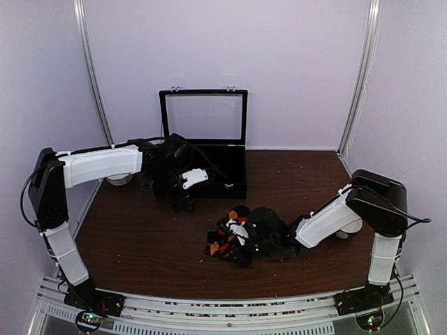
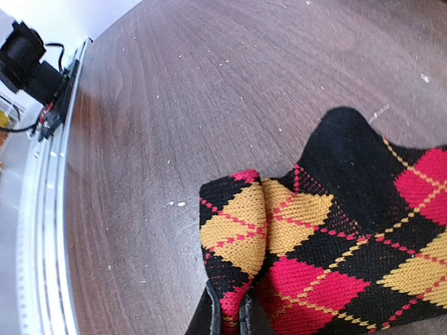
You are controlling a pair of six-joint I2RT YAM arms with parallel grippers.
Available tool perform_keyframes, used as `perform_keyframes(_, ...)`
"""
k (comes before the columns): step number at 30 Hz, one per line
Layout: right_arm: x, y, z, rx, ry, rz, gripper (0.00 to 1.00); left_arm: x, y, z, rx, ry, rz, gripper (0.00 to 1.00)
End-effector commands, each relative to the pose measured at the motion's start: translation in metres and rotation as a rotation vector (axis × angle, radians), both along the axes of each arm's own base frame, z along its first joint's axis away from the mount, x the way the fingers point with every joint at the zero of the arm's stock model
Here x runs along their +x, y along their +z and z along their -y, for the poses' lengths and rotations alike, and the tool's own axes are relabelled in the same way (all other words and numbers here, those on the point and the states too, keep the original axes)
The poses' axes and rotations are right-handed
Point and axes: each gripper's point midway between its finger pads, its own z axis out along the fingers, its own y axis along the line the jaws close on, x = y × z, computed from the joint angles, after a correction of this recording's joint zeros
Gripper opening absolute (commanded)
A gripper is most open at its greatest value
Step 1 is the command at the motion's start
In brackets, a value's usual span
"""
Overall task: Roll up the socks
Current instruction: Roll the sock at the center of the board.
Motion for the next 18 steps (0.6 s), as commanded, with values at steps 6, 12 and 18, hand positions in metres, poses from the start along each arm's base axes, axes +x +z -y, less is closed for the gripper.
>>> perform_keyframes(6,-0.007,-0.043,0.043,-0.121,-0.167,-0.381,0.0,-0.047,-0.014,0.03,-0.158,-0.24,0.016,0.68)
perform_keyframes(12,-0.005,-0.057,0.05,-0.115,-0.246,-0.521,0.0,-0.107,-0.033,0.046,-0.195,-0.541,-0.015,0.7)
perform_keyframes(18,-0.009,-0.072,0.053,-0.144,-0.243,-0.635,0.0,-0.113,-0.047,0.076,-0.138,-0.683,0.049,0.65)
